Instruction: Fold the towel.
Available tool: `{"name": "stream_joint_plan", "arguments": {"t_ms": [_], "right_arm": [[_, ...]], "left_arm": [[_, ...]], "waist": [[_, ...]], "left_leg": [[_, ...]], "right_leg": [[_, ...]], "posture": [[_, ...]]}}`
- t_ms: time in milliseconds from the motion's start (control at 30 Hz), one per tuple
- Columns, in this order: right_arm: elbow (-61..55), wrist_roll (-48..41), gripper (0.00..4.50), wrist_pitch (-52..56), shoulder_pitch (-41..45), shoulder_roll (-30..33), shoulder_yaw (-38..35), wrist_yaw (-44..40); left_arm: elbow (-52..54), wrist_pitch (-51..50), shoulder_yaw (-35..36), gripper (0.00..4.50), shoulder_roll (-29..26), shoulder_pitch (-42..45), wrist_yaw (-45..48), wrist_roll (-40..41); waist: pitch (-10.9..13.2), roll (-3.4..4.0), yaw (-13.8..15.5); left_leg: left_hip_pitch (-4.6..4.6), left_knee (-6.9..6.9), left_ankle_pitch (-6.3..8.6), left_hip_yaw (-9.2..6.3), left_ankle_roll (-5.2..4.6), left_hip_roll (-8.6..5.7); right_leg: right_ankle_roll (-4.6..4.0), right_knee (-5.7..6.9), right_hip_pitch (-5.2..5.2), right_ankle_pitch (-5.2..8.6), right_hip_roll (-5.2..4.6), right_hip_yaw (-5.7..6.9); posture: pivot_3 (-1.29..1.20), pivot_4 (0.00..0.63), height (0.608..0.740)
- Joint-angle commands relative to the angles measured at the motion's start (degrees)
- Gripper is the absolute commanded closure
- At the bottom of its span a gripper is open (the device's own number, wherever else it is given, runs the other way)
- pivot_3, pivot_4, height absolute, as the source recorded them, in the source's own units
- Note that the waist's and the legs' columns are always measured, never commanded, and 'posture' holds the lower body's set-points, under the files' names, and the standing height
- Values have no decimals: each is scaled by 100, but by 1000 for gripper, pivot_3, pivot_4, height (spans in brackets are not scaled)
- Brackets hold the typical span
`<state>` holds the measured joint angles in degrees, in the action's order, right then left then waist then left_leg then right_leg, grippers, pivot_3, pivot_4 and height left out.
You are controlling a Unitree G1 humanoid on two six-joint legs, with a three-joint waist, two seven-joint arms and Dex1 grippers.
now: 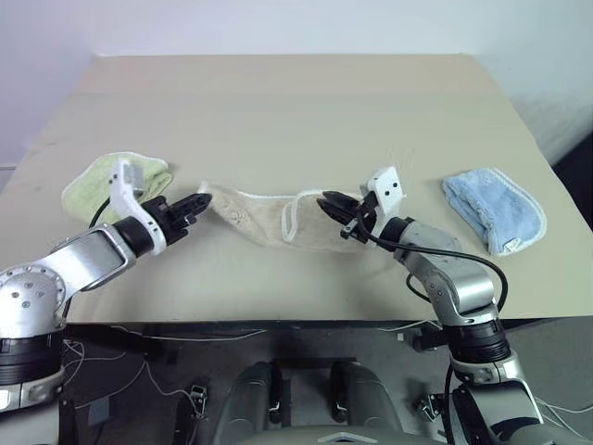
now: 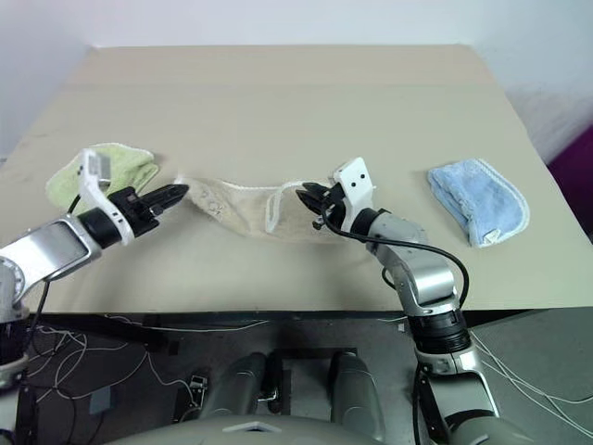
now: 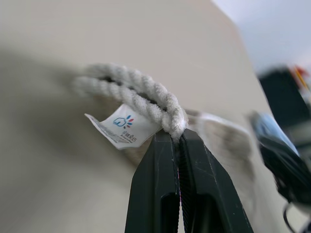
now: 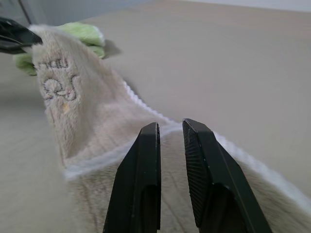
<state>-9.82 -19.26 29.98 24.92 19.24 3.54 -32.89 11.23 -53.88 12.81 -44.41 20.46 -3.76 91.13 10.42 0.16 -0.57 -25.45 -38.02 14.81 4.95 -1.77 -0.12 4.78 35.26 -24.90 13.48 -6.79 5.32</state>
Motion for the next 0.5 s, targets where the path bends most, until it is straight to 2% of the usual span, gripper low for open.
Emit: {"name": "stream_joint_plan", "arguments": {"t_ms": [33,167,367,500], "right_arm": [[-69,-9,3720,-146,110,99,-256,39],[77,28,3720,-212,165,178,-435,129],[233,73,3720,-312,213,276,-681,296],[168,86,3720,-323,130,317,-815,427]], "left_arm": [[411,-172,-460,4429,131,542,961,-504],[433,-302,-1005,4429,474,1099,1626,-1034],[86,-393,-2063,4429,1394,1991,2168,-2243],[-315,-197,-2936,4429,1811,2390,2704,-3497]], "waist": [[2,-2,-1],[3,-5,-5],[6,-9,11],[6,-9,8]], "left_leg": [[0,0,-1,0,-1,0],[5,-1,-5,1,-1,1],[10,-11,-18,0,-6,1],[12,-14,-26,1,-12,0]], "right_leg": [[13,0,1,-6,1,0],[19,2,5,-8,4,0],[27,16,14,-7,8,2],[36,19,17,-12,7,2]], "posture": [[0,150,701],[0,150,701],[0,150,701],[0,150,701]]}}
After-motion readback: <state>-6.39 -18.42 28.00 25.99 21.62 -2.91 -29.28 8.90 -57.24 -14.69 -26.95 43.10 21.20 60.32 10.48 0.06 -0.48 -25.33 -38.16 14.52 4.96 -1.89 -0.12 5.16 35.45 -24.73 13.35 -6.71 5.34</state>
